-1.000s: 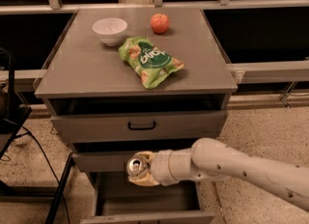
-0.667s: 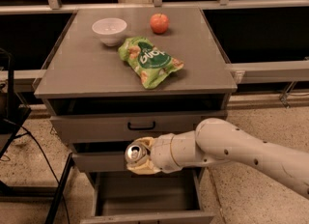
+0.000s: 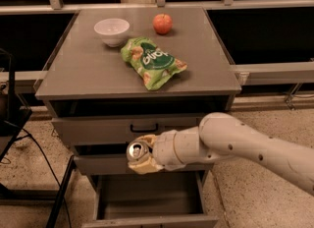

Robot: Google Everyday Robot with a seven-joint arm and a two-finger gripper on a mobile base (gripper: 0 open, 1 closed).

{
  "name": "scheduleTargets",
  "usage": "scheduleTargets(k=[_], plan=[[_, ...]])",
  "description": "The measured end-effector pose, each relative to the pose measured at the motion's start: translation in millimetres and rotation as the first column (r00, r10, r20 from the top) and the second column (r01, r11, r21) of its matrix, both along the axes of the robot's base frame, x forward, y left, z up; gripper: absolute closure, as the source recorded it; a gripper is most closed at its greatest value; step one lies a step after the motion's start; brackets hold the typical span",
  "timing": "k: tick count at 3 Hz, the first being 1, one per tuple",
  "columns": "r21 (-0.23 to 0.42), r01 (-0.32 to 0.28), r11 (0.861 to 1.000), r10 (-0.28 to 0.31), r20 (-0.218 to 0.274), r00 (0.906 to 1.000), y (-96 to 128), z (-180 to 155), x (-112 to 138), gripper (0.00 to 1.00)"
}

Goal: Pick 7up can from bottom drawer and place on counter

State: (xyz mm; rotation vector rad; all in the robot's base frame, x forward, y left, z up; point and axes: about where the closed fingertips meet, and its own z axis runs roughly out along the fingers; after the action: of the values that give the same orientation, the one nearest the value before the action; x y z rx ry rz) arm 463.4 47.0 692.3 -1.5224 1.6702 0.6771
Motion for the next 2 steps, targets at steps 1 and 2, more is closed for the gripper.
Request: scheduleTargets(k=[1,2], plan=[[0.006,0.004,1.000,-0.004,-0.037,0.9993,-2.0,32.0,8.6,1.00],[0.000,0.011,1.000,-0.011,-0.068,0.9976,-6.6,68.3,15.1,1.00]])
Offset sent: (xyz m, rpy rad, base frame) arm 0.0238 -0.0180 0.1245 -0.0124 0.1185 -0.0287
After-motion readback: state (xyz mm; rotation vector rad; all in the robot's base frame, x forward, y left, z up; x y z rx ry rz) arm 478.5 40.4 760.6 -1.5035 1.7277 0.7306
